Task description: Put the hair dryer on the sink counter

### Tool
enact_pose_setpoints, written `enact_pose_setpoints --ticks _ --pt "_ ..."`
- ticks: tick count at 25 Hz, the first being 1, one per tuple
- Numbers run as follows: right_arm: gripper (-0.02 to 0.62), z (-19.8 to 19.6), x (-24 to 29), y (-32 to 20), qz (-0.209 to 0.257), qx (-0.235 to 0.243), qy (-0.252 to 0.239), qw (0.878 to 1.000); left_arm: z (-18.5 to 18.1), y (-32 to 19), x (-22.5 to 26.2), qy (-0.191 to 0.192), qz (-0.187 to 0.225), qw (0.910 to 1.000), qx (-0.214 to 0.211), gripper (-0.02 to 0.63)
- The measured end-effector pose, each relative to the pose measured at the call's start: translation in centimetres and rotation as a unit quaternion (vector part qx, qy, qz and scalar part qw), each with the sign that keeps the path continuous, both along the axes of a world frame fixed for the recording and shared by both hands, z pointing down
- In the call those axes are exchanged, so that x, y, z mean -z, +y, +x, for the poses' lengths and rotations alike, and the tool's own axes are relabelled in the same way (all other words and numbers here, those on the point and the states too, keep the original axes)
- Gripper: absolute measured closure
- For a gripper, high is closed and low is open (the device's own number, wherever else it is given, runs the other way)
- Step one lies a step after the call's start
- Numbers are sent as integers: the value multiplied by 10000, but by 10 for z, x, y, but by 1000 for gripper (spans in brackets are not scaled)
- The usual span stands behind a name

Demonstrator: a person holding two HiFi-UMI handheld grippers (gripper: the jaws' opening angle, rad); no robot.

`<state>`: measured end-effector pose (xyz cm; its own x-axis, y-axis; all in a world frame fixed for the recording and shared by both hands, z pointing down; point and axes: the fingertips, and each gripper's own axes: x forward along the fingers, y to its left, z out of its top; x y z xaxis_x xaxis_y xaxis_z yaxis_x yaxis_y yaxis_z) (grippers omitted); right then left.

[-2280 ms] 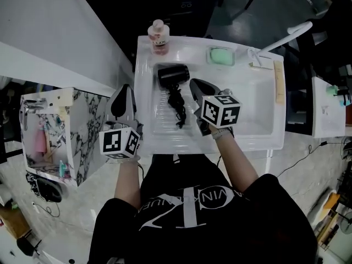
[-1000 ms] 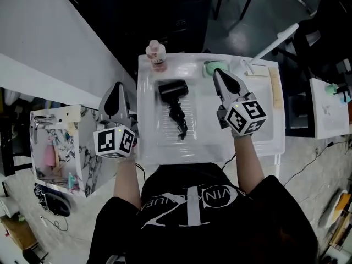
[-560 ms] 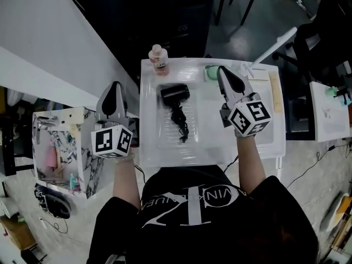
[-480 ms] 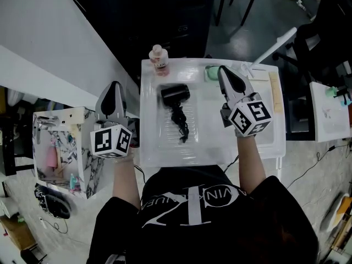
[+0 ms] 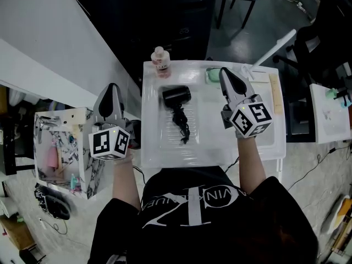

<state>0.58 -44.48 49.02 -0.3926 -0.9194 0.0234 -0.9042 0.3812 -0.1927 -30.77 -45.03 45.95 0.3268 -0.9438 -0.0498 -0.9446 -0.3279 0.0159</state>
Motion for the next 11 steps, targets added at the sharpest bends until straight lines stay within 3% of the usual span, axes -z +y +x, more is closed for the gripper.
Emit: enact_pose_setpoints --ticks 11 --pt "592 -5 -8 2 -102 19 -115 9999 -6 5 -10 -28 -109 9999 53 606"
